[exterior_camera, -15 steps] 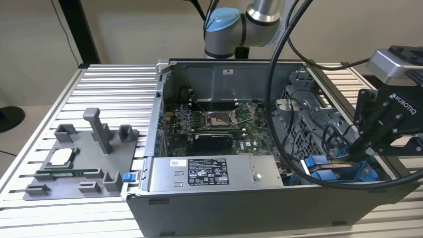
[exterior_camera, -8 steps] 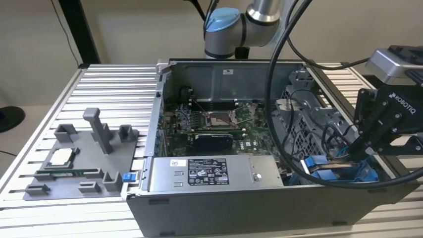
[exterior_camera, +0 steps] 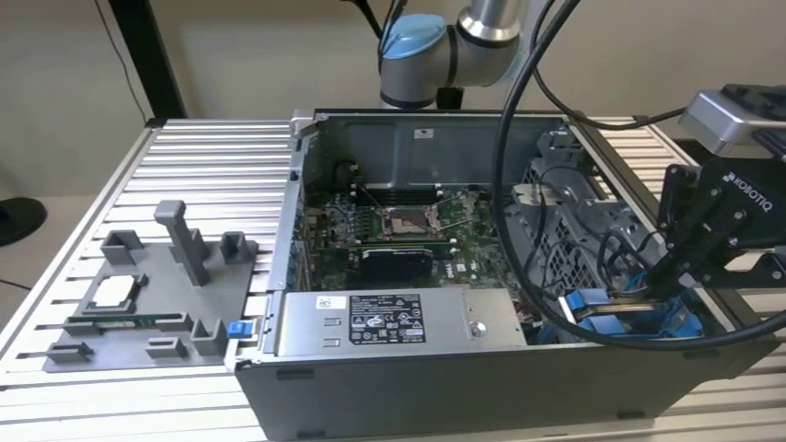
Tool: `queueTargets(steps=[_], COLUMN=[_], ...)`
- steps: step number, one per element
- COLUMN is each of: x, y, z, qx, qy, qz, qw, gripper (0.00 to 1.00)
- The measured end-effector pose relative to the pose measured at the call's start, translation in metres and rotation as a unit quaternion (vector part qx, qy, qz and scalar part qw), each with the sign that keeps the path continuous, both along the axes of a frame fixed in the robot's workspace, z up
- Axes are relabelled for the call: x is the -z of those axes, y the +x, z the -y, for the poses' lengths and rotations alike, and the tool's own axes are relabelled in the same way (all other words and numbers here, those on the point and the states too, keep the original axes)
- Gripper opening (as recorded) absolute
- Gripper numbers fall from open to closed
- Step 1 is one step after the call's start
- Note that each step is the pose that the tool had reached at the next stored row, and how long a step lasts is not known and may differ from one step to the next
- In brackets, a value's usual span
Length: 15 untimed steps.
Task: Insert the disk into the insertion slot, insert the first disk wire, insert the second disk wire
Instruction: 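Insert the first disk wire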
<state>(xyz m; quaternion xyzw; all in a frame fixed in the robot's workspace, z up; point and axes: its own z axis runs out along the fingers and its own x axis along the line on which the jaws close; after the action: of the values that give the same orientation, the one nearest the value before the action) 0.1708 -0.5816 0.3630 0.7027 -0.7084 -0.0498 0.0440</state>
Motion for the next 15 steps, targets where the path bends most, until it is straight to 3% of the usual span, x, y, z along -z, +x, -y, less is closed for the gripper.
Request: queueTargets(steps=[9,12,15], x=[0.0046,0.0075,0.0091], y=[0.002,0.002,0.003], z=[-0.0096,-0.0146,-0.0166], qx=[0.000,0.000,0.000], qy=[0.0000,-0.0002,-0.0001], qz=[0.0001,0.0024,0.0048], qw=[1.0000,1.0000,1.0000], gripper=[0.00,0.00,0.00])
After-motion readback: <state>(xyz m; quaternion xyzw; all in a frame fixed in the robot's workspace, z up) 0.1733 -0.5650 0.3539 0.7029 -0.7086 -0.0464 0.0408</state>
